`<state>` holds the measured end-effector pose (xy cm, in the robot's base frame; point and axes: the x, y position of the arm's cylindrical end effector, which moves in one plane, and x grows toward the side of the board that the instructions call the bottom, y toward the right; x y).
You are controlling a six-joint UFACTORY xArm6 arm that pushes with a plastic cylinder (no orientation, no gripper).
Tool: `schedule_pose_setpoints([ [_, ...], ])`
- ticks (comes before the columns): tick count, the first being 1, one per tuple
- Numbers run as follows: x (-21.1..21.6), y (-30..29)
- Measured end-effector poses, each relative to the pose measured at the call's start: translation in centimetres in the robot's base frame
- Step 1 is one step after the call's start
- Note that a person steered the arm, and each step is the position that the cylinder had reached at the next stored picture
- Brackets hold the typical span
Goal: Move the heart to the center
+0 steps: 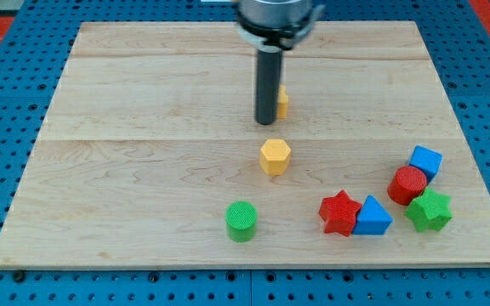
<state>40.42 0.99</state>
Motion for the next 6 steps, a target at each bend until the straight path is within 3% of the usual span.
schedule_pose_setpoints([
  [1, 1.7, 6.9],
  [2, 0.1, 9.4],
  [3, -3.3, 7.7],
  [5, -2.9, 1.6],
  [6, -2.0, 2.0],
])
